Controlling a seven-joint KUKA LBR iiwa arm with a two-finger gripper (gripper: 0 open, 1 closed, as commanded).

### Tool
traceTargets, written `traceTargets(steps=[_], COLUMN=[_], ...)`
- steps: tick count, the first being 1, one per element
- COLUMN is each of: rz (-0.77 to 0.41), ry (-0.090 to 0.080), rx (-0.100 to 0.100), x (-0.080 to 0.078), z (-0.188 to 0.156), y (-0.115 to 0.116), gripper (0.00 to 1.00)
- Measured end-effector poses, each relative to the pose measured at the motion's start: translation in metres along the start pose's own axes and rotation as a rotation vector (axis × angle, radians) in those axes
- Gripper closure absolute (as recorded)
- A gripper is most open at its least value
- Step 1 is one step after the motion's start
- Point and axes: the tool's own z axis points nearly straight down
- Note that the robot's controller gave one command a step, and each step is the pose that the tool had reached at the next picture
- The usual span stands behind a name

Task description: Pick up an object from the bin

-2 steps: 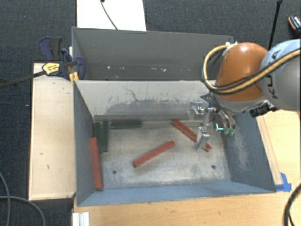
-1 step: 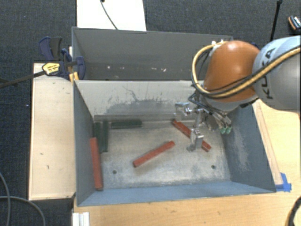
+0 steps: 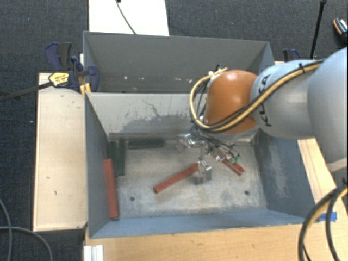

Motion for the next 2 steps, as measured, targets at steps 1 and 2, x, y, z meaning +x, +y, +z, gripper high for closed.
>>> traceTargets(steps=[1,2], rz=[-0.111,-0.107], ry=[-0.009,-0.008], rx=[0.003,0.003], x=[-0.0227,-0.0222], z=[-0.0037,-0.0037], y=[0.032,0.0309], gripper=[0.0,1.0])
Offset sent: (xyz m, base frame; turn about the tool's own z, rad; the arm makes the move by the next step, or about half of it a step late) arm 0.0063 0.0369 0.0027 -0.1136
